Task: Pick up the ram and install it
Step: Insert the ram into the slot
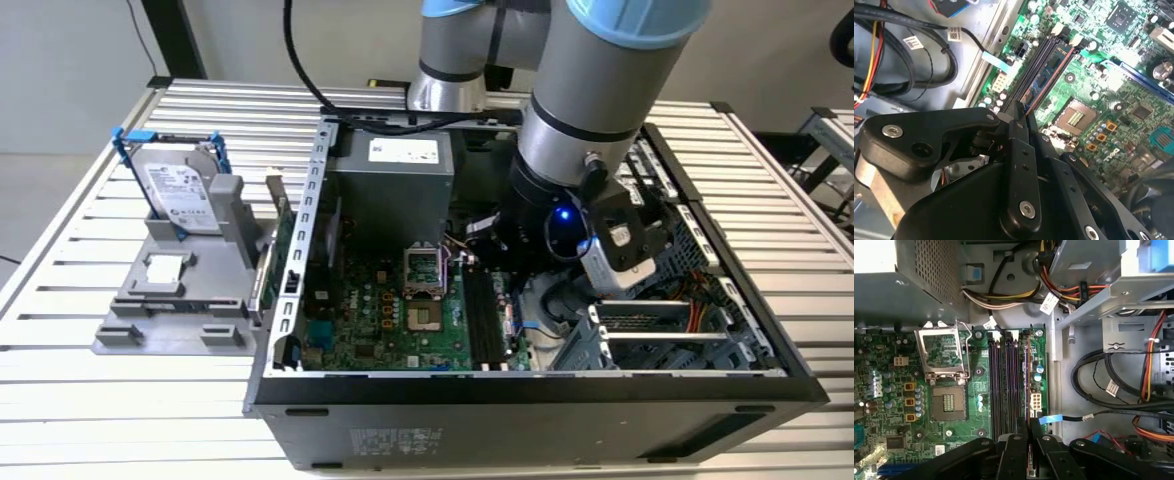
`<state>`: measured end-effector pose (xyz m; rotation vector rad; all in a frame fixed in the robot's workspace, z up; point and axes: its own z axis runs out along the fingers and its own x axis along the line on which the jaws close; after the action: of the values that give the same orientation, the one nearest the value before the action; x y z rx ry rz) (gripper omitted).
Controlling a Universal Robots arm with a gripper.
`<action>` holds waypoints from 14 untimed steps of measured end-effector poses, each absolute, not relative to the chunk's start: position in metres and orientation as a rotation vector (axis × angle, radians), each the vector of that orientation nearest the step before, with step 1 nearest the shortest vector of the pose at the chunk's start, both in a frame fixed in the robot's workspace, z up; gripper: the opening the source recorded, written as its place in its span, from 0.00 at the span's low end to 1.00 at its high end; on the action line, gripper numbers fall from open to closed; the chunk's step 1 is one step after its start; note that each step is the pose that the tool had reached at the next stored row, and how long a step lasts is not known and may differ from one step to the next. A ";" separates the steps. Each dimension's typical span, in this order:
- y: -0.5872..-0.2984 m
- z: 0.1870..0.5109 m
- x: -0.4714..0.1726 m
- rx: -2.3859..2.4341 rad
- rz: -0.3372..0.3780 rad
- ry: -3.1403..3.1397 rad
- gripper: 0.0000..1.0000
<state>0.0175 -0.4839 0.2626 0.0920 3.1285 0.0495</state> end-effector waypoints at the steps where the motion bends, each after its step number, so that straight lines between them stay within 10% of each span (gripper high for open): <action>1: -0.484 0.261 0.017 0.092 0.049 3.129 0.00; 14: -0.477 0.237 0.016 0.077 0.049 3.129 0.00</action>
<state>0.0158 -0.4771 0.2372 0.0768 3.1290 0.0488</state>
